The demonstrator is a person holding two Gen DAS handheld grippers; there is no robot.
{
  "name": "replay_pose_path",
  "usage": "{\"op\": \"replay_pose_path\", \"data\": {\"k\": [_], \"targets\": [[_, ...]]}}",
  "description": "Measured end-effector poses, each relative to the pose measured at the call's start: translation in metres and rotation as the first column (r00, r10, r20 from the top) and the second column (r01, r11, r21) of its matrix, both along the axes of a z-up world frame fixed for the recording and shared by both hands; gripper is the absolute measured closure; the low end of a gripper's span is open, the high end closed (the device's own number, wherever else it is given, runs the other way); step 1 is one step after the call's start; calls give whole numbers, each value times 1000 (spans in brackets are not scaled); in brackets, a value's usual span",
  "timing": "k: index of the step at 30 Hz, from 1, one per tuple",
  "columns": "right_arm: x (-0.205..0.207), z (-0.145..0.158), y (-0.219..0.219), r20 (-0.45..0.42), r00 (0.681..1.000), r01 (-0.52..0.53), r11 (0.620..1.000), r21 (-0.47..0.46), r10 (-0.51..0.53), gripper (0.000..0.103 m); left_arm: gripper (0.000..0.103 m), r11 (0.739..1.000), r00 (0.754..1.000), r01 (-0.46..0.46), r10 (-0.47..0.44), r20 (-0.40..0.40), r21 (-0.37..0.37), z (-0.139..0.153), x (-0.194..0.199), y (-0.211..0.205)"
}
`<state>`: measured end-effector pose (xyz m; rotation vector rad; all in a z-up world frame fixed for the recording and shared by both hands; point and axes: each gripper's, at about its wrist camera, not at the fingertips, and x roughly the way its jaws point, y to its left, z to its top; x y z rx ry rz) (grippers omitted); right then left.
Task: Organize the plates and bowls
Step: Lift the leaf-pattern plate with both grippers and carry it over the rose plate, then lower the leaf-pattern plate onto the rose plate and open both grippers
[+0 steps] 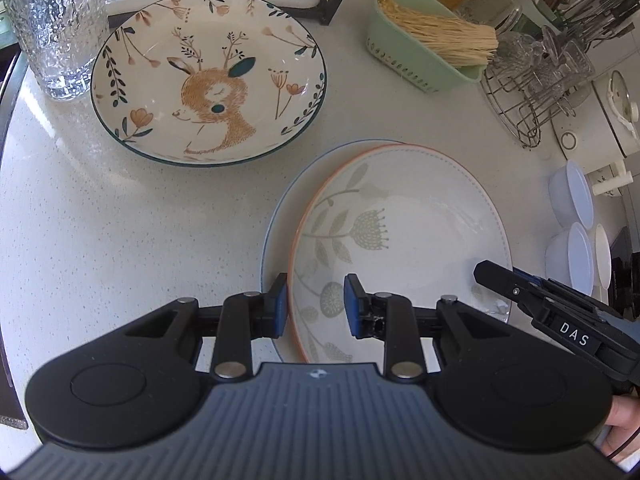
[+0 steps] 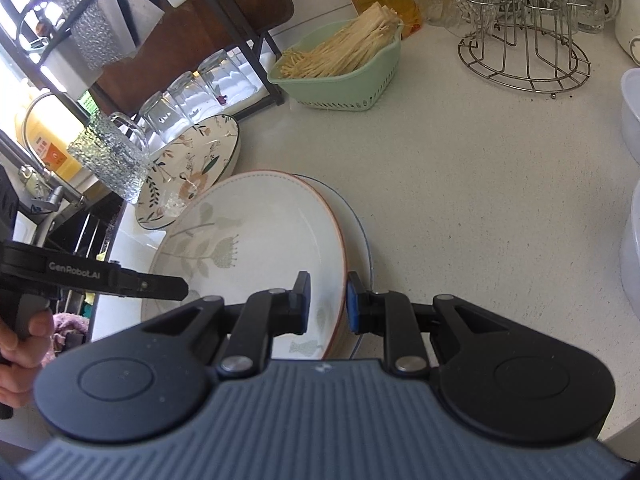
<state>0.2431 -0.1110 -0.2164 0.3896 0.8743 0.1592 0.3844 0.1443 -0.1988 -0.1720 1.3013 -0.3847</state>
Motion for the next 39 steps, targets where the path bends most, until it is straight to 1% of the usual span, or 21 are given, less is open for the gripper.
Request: {"op": "replay_pose_path", "data": {"k": [4,6,11,17,21,23,26,28,31,35,39], "targets": [[2,-1,1,2,1000,10,1000,-9,-10,81,71,1000,999,-25,25,-20,0,1,2,1],[2,-1,2,0,1000,5,1000,-12,-5,81,71,998,997,-63,62,-41,-11,1,4,4],[4,-3,4,-6,1000,10,1000,-14,-10,81,70,993,991,-121,120,-60,-11,6,6,7],[11,-6,9,-34,999,8,1000,-23,-9,82,70,990,989,-139,140,-39,23,18,6,6],[12,-7,10,-36,999,8,1000,-28,-9,82,70,988,988,-150,151,-31,37,22,5,10],[12,-5,13,-29,1000,7,999,-51,-8,82,70,989,989,-146,146,-28,25,26,3,11],[16,-4,19,-34,999,11,996,-87,-14,82,70,990,990,-141,141,-5,12,33,-4,11],[17,-2,23,-31,999,6,993,-118,-10,82,70,990,990,-137,137,20,22,37,-9,8],[17,-2,24,-31,999,11,992,-126,-15,82,70,992,992,-121,120,50,35,41,-15,4],[14,6,26,5,1000,9,986,-167,-8,82,70,994,991,-100,95,99,49,49,-26,-2],[10,15,21,46,999,9,987,-163,-1,82,70,995,986,-92,86,143,36,61,-37,-9]]}}
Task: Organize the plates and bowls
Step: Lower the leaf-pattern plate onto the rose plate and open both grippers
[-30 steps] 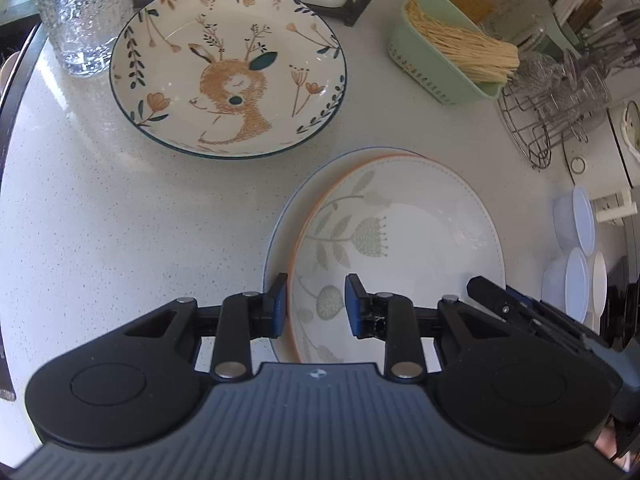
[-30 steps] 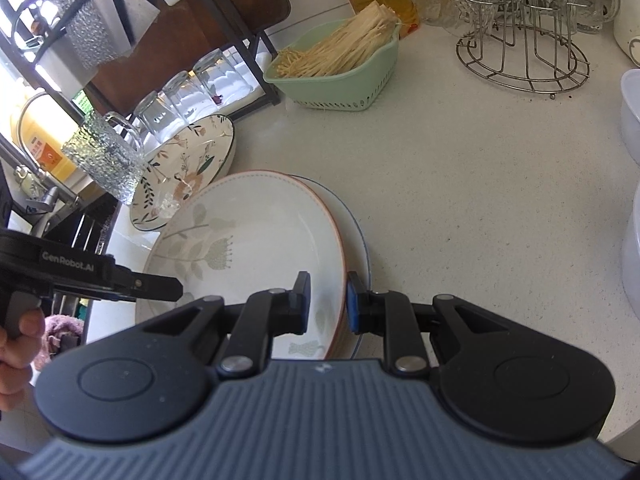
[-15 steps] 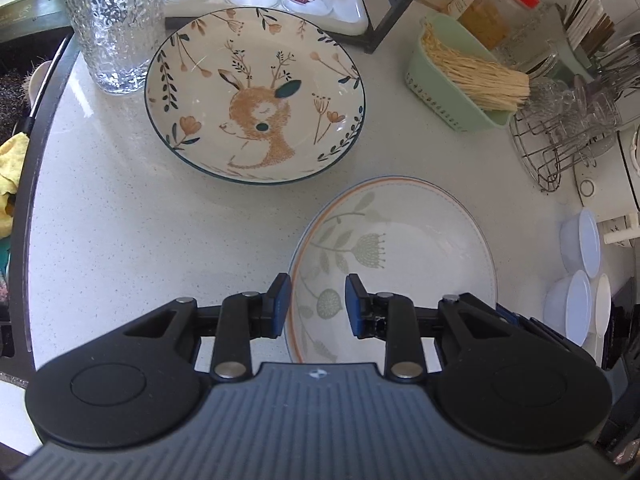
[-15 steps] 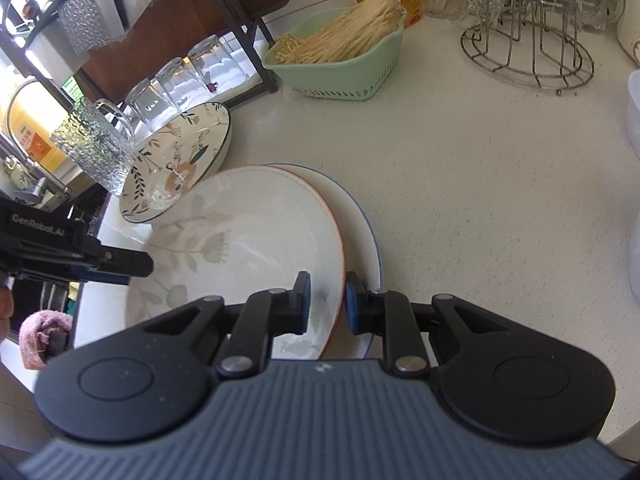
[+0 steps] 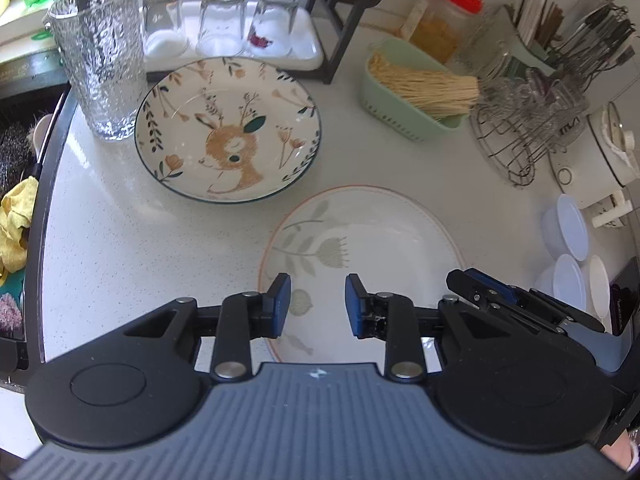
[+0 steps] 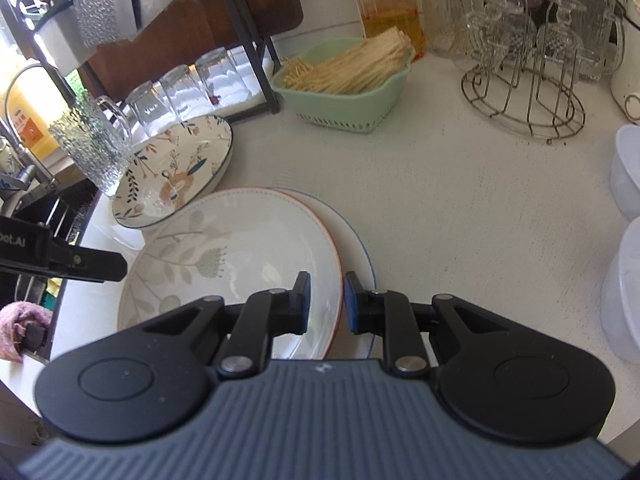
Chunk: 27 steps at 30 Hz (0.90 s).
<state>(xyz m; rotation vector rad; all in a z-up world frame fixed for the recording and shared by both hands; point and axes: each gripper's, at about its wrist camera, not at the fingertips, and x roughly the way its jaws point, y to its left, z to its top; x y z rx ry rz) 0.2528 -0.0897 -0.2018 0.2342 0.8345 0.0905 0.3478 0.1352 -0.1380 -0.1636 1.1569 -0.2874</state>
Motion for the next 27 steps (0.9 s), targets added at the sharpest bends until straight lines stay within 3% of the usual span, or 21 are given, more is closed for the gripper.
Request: {"op": "replay_pose_path", "data": {"k": [6,17,27], "targets": [[-12,23,-10,74,997,-8,1000,1,8,82,70,999,998,11,-9,66,-30,26,-16,-13],[-46,75,-40,191,981,-33,999,34,26,82,70,1000,977,-1,2,214,-8,76,-57,-37],[-81,106,-54,270,960,-83,996,23,74,81,70,1000,961,3,-7,276,16,94,-92,-54]]}}
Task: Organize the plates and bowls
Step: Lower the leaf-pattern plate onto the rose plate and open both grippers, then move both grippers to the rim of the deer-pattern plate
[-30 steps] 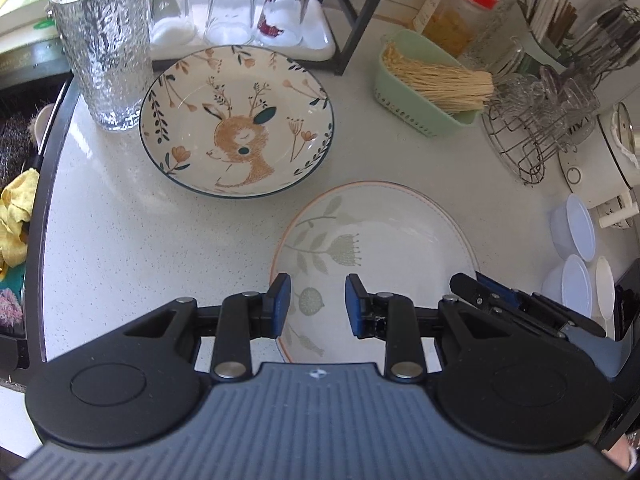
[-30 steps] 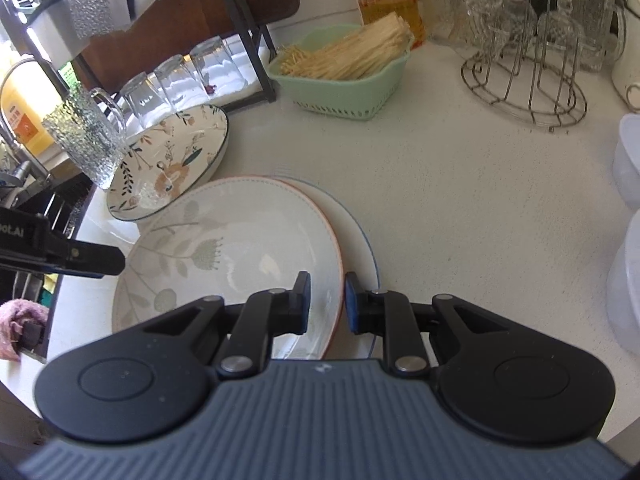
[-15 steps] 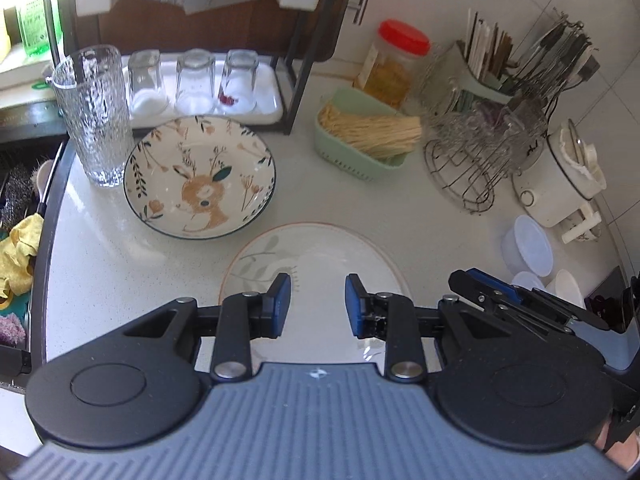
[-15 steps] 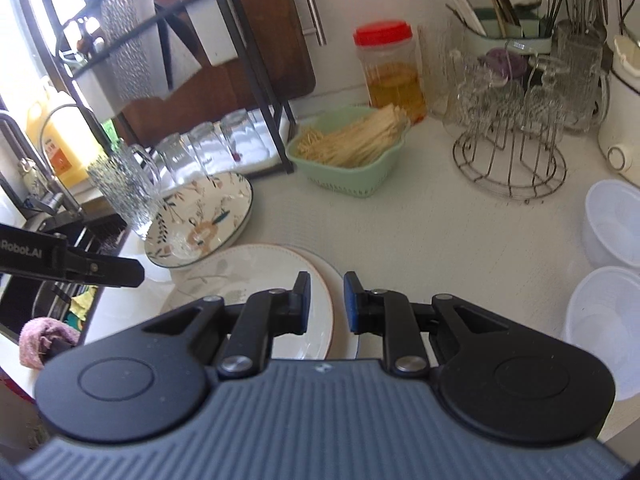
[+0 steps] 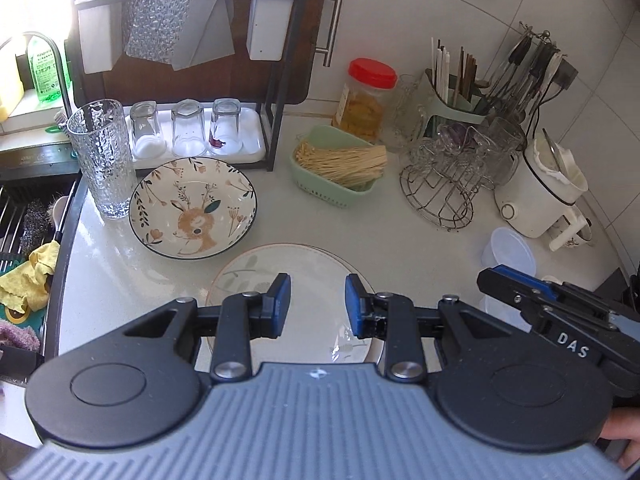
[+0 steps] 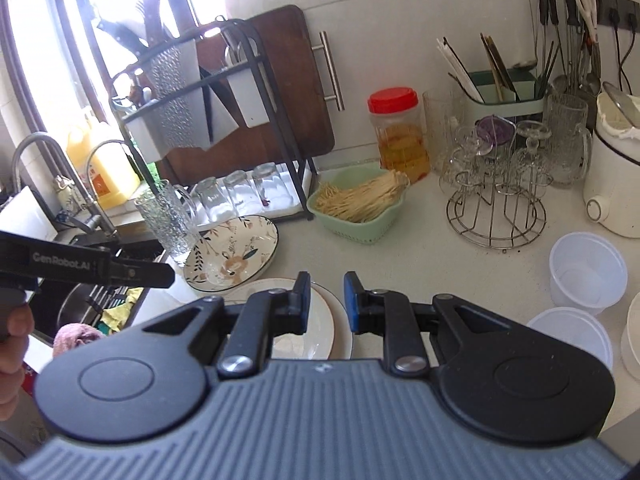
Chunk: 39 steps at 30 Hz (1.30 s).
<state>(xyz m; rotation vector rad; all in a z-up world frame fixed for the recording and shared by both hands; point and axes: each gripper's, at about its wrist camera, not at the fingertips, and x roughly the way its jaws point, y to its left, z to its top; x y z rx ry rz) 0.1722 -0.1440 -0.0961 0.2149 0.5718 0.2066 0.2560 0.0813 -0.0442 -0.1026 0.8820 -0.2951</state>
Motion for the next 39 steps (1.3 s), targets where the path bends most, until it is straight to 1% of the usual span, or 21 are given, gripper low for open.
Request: {"op": "replay_pose_path", "data": {"k": [3,6,9,12,14,18,21,24,28,30,35,39], "targets": [[-10,6,-5,24,1000,-12,1000,5,12,81,70,1000,1000,18,-18,22,19,1,-6,-8],[-18,9,-12,38,999,-24,1000,-6,25,81,70,999,999,19,-20,25,31,-1,-7,-14],[-24,10,-21,46,998,-39,999,-28,40,81,70,1000,999,11,-11,33,22,-4,-12,-20],[-28,8,-33,66,996,-64,998,-18,65,81,70,1000,999,-7,7,32,8,-10,-20,-28],[-28,3,-38,58,995,-77,997,-19,78,81,70,1000,999,-23,23,34,5,-16,-27,-33],[-32,-4,-42,51,994,-99,995,-23,100,81,70,999,999,-45,45,4,-6,-27,-36,-37],[-32,-5,-44,42,993,-110,994,-28,111,81,70,998,998,-58,58,-9,21,-33,-40,-39],[-33,-7,-43,35,993,-114,993,-42,116,81,70,995,995,-96,97,-12,37,-35,-42,-36],[-31,-10,-39,26,993,-114,990,-81,116,81,70,990,990,-140,141,-20,33,-38,-37,-31],[-30,-10,-38,28,993,-115,990,-77,118,81,70,985,985,-169,170,-37,32,-42,-32,-30],[-20,-11,-34,24,992,-125,990,-65,127,81,70,980,976,-201,199,-86,-15,-50,-11,-27],[-9,-12,-39,-8,993,-114,992,-55,114,81,70,974,970,-225,227,-87,32,-58,4,-26]]}}
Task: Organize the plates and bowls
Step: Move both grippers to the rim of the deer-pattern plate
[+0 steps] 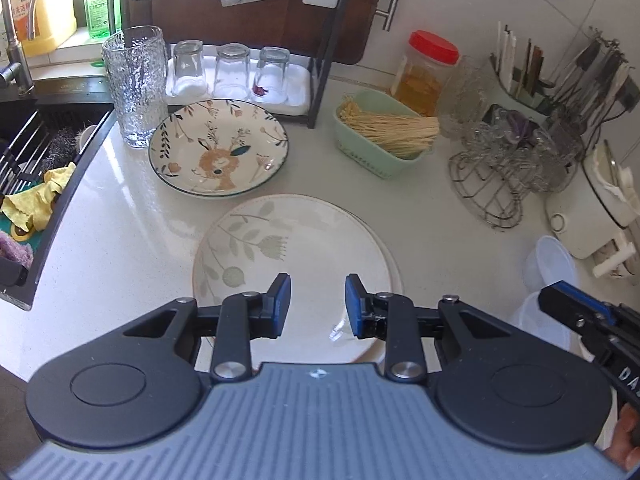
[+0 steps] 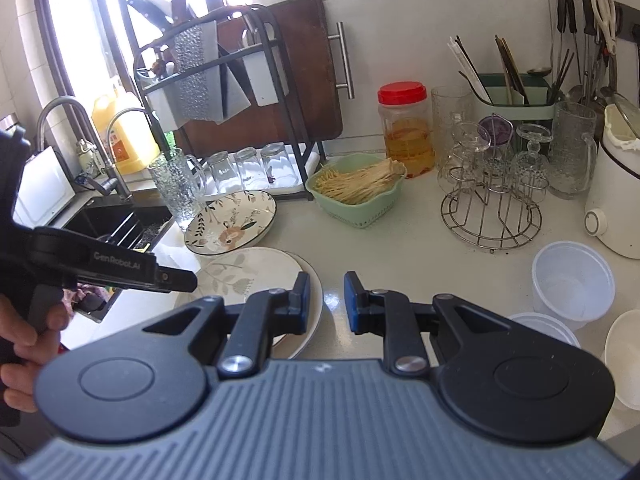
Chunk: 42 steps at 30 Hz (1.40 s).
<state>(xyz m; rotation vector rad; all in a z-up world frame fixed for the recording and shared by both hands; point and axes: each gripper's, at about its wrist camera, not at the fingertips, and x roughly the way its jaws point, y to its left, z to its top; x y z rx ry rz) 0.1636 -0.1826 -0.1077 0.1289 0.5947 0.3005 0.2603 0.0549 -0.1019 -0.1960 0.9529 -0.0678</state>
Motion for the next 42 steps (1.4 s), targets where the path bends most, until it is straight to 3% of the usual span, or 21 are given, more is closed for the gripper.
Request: {"op": "replay_pose_path", "data": {"k": [11,19,27,31,42], "targets": [[67,-10,12,-63,996,-53,996,68,58,81,70,992,991,-127,127,-45,-5,-21,46,36],[127,-30,36,-140,981,-125,989,76,135,81,52,980,979,-199,198,-42,-16,-43,86,72],[173,-45,80,-199,958,-193,977,89,208,80,50,960,960,-280,279,-30,-25,-49,118,117],[194,-48,101,-235,942,-229,970,78,241,54,50,954,954,-299,298,-28,-33,-50,132,134],[251,-60,126,-315,926,-189,978,93,209,55,51,953,950,-298,291,-111,-58,-86,167,167]]}}
